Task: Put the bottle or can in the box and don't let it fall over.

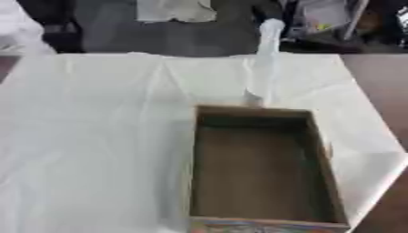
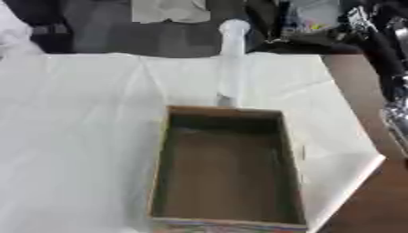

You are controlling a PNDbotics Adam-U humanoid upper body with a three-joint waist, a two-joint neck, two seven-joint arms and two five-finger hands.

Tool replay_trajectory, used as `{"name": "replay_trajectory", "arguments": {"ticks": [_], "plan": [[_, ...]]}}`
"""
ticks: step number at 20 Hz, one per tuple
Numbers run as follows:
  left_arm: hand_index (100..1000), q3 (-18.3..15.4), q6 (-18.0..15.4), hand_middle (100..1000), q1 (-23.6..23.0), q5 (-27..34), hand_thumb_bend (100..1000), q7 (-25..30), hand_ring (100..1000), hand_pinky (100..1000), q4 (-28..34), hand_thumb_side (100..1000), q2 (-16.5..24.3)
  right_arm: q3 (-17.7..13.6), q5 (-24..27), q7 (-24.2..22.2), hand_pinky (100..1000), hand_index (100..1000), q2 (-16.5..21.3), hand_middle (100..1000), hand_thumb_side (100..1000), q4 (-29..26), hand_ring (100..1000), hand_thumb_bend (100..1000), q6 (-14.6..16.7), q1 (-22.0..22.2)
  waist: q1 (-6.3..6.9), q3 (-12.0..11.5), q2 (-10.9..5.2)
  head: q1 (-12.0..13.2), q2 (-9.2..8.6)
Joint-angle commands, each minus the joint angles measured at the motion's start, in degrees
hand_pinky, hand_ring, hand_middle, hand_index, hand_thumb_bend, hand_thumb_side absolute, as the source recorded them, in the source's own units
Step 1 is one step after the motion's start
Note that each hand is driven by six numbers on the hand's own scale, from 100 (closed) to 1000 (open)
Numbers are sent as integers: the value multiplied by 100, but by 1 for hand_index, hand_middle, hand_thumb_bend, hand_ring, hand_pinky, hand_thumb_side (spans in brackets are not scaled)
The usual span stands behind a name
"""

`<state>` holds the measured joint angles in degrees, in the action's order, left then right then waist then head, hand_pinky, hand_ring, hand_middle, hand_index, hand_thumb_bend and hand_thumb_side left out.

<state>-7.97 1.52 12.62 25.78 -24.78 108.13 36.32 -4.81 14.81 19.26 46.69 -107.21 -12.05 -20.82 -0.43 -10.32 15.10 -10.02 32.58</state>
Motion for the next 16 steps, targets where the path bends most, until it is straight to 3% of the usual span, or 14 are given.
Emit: {"name": "replay_trajectory", "arguments": {"ticks": [1, 10, 12, 13, 14, 16], "plan": [[845, -35, 2, 812, 42, -2, 272, -5, 838, 785, 102, 986, 129, -30, -63, -36, 748, 809, 311, 678, 756, -6, 750, 100, -5, -134, -1, -8, -115, -19, 9], [844, -13, 7, 812, 49, -2, 270, 25, 839, 780, 120, 987, 164, 53, -240, -510, 761, 814, 780, 687, 732, 68, 759, 100, -98, -414, -39, -34, -108, -46, 44], [844, -7, 10, 812, 48, -3, 269, 36, 839, 780, 121, 986, 176, 114, -397, -907, 773, 818, 970, 696, 733, 106, 764, 100, -97, -525, -45, -44, -113, -60, 45], [844, -4, 12, 812, 48, -5, 269, 41, 839, 779, 122, 986, 183, 142, -509, -1176, 781, 820, 1066, 699, 777, 122, 768, 100, -72, -575, -48, -49, -116, -64, 46], [844, -1, 15, 812, 46, -9, 268, 45, 839, 779, 121, 986, 193, 171, -665, -1504, 783, 820, 1190, 704, 737, 141, 769, 100, -30, -631, -54, -53, -120, -65, 49], [843, 2, 19, 812, 30, -13, 267, 47, 839, 778, 118, 986, 216, 183, -977, -2075, 795, 826, 1410, 716, 745, 215, 775, 100, 55, -743, -64, -49, -129, -55, 58]]}}
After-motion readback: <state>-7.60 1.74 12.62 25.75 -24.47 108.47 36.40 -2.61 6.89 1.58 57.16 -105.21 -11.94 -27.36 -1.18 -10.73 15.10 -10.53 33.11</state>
